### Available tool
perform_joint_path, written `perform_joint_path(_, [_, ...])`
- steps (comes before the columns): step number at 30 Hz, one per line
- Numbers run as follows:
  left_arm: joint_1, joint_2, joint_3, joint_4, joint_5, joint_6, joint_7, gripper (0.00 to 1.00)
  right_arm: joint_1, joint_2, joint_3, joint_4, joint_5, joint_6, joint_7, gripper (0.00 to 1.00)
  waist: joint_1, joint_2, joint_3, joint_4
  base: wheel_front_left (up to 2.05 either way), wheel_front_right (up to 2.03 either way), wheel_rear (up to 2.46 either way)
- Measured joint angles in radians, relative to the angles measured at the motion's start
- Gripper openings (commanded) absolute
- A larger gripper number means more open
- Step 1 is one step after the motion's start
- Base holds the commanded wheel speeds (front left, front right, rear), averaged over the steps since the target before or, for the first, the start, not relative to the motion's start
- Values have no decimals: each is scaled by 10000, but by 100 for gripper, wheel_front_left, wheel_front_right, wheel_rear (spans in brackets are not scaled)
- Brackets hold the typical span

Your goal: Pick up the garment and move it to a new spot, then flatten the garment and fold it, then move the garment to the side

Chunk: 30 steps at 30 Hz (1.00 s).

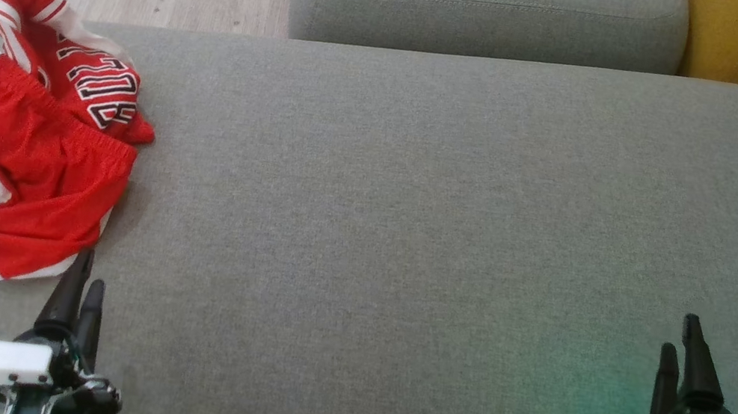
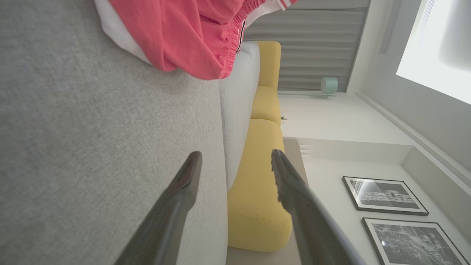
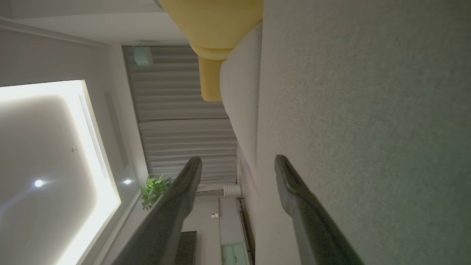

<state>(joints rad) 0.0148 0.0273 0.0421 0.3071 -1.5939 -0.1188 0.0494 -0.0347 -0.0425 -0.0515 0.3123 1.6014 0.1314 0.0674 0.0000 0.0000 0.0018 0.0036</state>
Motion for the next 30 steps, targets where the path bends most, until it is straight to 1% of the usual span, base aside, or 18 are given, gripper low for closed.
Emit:
perform_joint_path(7, [-7,8,-21,-157,301,-2,-199,100,-208,-15,355,-255,-182,0,-169,100,0,0,-7,14,0,0,0])
perform_joint_path(11, [-14,13,-19,-293,777,-4,-314,100,-228,-35,669,-357,-357,0,-337,100,0,0,-13,25,0,0,0])
perform_joint_path(13, [-35,15,-15,-343,1127,-6,-378,100,-241,-65,826,-368,-543,0,-443,100,0,0,-15,27,0,0,0])
perform_joint_path(14, [-43,15,-13,-395,1546,-10,-426,100,-298,-153,984,-357,-826,0,-523,100,0,0,-15,32,0,0,0])
perform_joint_path(17, [-46,13,-4,-451,2088,-10,-518,100,-479,-328,1170,-314,-1300,0,-625,100,0,0,-14,37,0,0,0])
perform_joint_path(25, [-129,10,17,-602,3739,-4,-723,100,-588,-326,1413,-297,-2711,0,-871,100,0,0,-12,48,0,0,0])
perform_joint_path(30, [-207,10,-33,-662,4775,81,-876,100,-592,-332,1616,-297,-3327,0,-1026,100,0,0,-23,57,0,0,0])
